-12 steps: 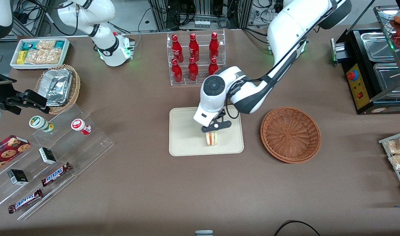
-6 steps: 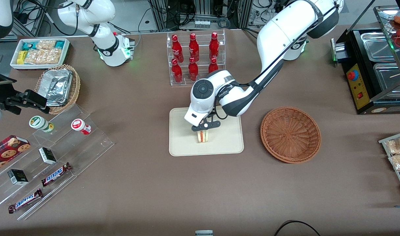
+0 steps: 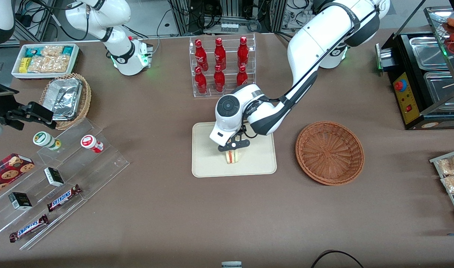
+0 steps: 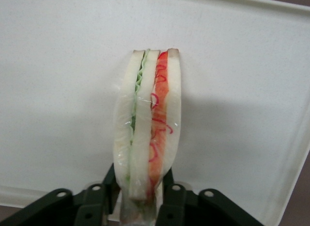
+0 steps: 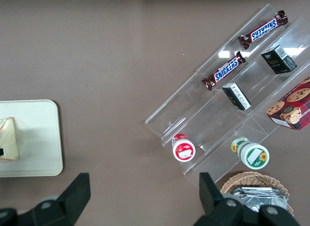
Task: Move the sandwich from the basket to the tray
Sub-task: 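Open the left gripper and raise it off the sandwich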
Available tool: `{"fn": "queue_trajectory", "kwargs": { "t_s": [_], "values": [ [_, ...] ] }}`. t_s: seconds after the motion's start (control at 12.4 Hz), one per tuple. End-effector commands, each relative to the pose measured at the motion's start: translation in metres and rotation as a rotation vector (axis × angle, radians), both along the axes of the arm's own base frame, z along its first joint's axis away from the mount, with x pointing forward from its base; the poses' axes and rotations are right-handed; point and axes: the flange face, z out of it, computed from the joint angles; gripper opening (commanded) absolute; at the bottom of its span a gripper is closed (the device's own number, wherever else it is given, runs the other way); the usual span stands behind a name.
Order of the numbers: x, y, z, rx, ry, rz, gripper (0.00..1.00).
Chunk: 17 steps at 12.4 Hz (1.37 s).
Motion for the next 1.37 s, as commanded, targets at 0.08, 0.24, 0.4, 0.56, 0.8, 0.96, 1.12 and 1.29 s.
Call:
{"fn": "queue_trajectory", "kwargs": {
  "t_s": [0.08, 0.24, 0.4, 0.56, 0.8, 0.96, 1.12, 1.29],
  "values": [
    [0.005, -0.003, 0.059, 0.012, -0.067, 0.023, 1.0],
    [0.008, 0.007, 0.101, 0.048, -0.08, 0.036, 1.0],
    [0.01, 0.029, 0.138, 0.116, -0.085, 0.031, 1.0],
    [0.01, 0.042, 0.166, 0.141, -0.097, 0.041, 1.0],
    [0.044, 0.113, 0.199, 0.211, -0.074, 0.119, 1.0],
    [0.048, 0.131, 0.202, 0.211, -0.042, 0.065, 1.0],
    [0.054, 0.161, 0.207, 0.244, -0.017, 0.046, 1.0],
    [0.062, 0.196, 0.215, 0.251, -0.008, 0.037, 1.0]
  ]
}}
